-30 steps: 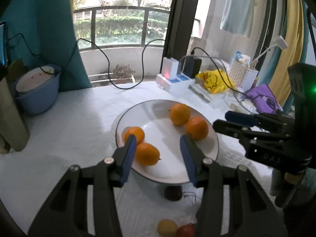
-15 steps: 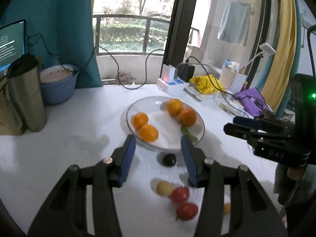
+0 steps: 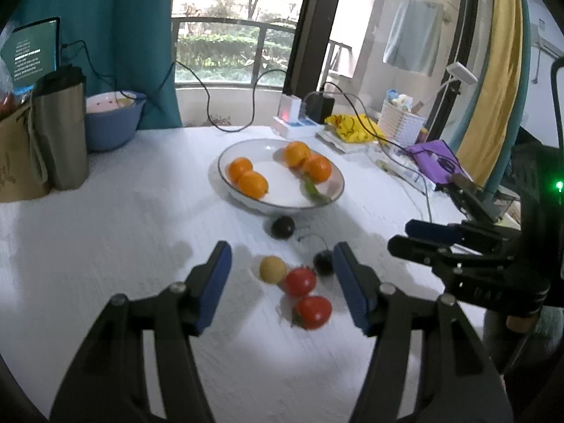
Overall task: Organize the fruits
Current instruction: 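Move both open tools back toward the tomatoes and yellow fruit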
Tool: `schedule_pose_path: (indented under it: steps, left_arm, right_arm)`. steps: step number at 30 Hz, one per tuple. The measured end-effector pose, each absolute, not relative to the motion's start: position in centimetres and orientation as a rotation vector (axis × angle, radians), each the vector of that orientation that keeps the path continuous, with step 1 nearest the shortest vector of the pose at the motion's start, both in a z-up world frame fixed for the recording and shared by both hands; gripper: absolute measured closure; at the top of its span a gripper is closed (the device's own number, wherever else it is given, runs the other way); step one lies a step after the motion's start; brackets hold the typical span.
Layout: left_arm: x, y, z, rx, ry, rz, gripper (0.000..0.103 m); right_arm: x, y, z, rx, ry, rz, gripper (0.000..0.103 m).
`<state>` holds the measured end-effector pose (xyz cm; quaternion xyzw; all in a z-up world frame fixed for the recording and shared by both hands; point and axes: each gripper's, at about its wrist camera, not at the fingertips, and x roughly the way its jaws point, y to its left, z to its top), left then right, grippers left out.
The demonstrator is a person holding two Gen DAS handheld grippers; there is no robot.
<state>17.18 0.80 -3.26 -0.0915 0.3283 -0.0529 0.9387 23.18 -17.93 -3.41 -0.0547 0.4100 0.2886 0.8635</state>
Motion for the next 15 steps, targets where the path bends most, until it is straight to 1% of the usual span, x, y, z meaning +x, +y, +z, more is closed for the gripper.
schedule_pose_path:
  steps: [15]
  left_arm:
    - [15.3,-0.6,-5.9,-0.203,0.727,-0.125,0.041]
  right_arm:
    - [19.7,-17.4,-6.3,-0.121,0.940,0.659,0.060]
